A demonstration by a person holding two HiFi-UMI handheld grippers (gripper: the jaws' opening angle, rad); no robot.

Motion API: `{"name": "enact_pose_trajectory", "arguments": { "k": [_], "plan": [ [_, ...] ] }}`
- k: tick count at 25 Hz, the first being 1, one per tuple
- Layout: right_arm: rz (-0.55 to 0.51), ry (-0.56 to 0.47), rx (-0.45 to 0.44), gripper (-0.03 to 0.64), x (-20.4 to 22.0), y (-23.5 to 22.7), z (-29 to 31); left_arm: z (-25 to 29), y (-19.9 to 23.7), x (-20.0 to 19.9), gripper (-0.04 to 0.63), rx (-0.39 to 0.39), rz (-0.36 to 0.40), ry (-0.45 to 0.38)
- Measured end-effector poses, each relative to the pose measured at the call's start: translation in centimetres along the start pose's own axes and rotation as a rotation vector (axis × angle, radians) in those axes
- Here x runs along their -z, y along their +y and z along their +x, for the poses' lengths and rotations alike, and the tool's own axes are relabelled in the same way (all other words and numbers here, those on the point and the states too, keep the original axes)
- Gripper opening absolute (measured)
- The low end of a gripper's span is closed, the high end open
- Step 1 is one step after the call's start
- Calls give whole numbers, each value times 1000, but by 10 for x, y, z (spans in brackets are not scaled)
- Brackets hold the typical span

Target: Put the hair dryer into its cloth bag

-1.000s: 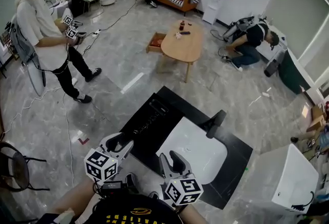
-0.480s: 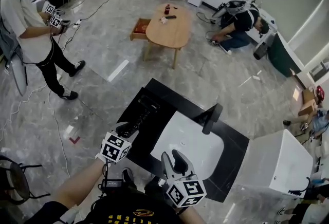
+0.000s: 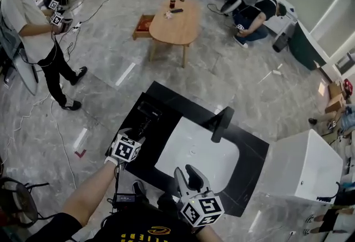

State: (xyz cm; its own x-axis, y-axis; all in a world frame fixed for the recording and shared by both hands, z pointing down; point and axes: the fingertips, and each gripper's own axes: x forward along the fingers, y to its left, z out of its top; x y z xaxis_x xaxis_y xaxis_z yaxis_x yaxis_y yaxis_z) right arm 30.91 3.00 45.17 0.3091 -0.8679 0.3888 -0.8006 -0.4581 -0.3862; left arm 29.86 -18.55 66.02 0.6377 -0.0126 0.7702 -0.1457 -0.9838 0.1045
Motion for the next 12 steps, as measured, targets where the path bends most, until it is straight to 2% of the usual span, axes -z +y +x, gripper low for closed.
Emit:
{"name": "enact_pose_trajectory", "arguments": {
  "k": [4, 8, 12],
  "plan": [
    [42, -23, 67, 124, 1, -25, -24, 24, 6, 15, 236, -14, -30, 87],
    [86, -47, 140, 124, 6, -50, -45, 29, 5, 16, 238, -1, -41, 129],
    [128, -44, 149, 124, 18, -56, -49, 33, 2, 20, 238, 34, -32, 166]
  ]
}}
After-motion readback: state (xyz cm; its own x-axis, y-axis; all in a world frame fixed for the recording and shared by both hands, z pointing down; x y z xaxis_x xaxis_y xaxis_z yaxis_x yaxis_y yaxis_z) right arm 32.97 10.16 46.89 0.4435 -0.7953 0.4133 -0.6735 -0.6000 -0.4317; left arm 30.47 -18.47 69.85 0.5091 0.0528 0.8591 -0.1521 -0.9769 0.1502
